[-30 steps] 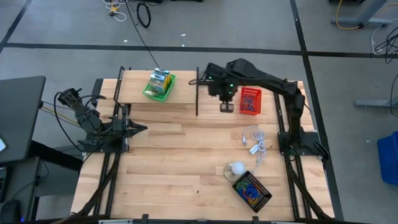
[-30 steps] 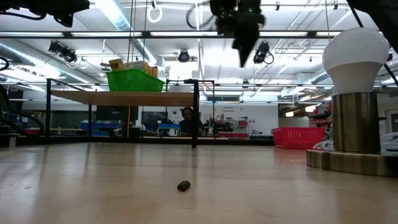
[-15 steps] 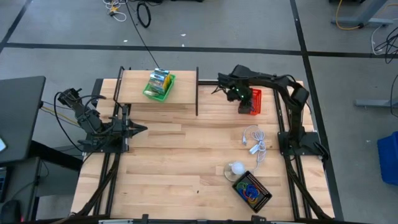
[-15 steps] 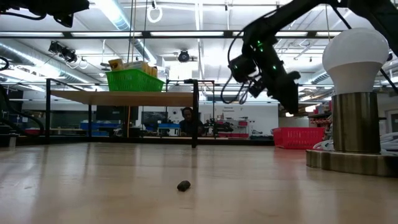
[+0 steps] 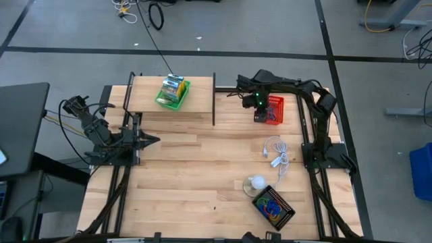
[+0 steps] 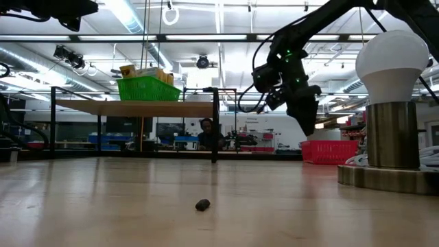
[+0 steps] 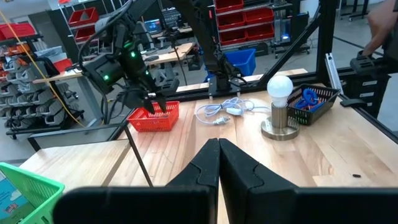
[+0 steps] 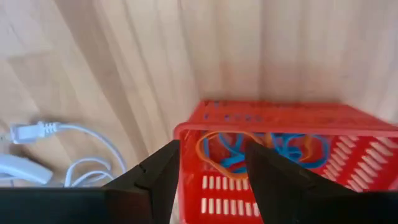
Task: Pick & Place Office Desk Supplies
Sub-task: Put the red basket on the shelf
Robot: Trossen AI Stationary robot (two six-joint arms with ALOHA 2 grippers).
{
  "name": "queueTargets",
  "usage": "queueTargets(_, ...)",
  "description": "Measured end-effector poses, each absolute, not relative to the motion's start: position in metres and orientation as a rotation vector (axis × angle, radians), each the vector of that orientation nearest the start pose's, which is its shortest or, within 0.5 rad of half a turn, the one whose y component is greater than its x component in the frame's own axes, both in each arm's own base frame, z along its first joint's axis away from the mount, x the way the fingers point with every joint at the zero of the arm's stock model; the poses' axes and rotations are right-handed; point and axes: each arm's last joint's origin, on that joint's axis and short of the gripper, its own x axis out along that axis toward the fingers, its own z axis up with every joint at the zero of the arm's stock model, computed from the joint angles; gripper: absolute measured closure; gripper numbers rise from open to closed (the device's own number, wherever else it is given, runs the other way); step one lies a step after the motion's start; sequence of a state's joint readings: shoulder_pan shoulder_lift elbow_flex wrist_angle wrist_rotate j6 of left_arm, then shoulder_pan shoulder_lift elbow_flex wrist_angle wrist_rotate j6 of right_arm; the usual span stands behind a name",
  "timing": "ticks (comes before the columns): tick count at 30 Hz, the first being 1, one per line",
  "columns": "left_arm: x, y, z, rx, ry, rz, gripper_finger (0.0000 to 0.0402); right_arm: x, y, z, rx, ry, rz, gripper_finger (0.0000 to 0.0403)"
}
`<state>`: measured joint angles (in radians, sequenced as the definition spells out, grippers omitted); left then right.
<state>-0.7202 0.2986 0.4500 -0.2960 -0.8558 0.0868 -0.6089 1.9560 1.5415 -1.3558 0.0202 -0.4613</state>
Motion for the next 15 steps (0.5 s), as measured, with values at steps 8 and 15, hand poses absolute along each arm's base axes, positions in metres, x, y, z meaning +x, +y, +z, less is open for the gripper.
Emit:
queueTargets(8,0.08,-0.041,0.265,0.193,0.108,0.131,0.0392,0.27,-0.19,0.176,0.183,1.864,-0.038,0.0213)
queueTargets(15,0.08,-0.041,0.265,0.194,0.108,0.131,0.0392,0.266,-0.19,0.161,0.082,1.9,-0.112,0.0252)
